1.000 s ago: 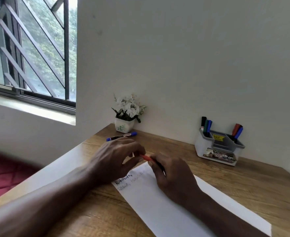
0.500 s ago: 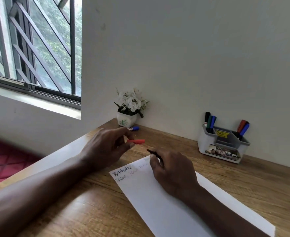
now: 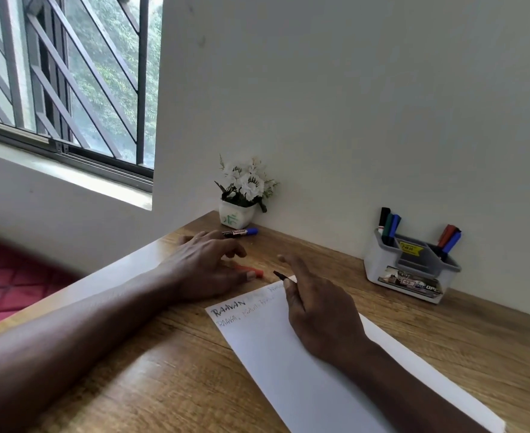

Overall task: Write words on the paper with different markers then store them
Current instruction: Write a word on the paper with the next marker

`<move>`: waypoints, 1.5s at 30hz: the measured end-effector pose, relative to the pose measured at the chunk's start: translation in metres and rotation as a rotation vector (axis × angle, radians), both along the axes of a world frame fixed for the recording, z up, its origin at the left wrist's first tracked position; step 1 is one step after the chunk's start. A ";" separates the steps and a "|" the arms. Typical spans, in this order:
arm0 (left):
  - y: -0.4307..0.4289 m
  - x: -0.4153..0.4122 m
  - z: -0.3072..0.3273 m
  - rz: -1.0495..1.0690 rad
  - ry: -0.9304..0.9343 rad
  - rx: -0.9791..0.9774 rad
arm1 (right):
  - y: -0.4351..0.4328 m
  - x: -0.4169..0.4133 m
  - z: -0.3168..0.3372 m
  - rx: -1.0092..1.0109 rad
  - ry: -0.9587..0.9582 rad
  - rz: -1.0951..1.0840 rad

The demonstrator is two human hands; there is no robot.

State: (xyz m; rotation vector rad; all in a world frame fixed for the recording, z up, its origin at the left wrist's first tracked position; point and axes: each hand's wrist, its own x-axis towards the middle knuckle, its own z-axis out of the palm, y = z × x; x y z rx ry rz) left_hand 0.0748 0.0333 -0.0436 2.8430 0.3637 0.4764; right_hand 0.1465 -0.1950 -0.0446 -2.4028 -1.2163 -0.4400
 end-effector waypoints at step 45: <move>-0.002 0.005 0.009 -0.046 0.298 -0.040 | 0.004 0.015 0.018 0.344 0.827 0.133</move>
